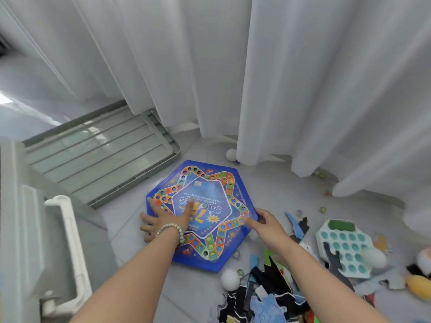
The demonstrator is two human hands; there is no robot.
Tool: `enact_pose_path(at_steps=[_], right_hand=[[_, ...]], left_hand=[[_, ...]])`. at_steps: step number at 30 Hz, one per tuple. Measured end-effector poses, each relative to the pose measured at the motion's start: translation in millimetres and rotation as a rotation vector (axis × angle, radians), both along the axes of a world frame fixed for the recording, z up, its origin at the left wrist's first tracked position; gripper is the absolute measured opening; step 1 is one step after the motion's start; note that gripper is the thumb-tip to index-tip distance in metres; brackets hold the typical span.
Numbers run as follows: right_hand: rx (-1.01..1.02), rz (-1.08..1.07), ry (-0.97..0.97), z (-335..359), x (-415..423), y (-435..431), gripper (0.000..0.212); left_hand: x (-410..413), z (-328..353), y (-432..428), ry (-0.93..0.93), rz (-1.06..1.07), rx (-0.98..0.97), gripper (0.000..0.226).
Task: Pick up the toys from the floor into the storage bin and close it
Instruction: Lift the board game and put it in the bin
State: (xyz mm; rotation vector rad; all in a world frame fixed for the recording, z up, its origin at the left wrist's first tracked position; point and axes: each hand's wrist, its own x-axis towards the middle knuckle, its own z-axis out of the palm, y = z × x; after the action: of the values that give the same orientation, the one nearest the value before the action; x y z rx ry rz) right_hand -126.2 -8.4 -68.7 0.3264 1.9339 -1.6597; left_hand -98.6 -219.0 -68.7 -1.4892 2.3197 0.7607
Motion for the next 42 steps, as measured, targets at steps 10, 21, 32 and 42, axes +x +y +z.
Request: enact_pose_path(at_steps=[10,21,32,42], right_hand=[[-0.099,-0.456,-0.045,39,-7,36,0.049],[-0.3,-0.24,0.101,265,52,48,0.05],[-0.232,0.188,0.005,321,180,-162,0.059],[0.079,0.478,-0.144,204,202,-251,0.062]], left_hand=[[-19,58,28,0.089,0.044,0.136,0.115],[45,240,-12,0.571,0.007,0.313,0.083],[240,308,-226,0.576,0.184,0.169,0.099],[323,180,-276,0.427,0.461,0.206,0.082]])
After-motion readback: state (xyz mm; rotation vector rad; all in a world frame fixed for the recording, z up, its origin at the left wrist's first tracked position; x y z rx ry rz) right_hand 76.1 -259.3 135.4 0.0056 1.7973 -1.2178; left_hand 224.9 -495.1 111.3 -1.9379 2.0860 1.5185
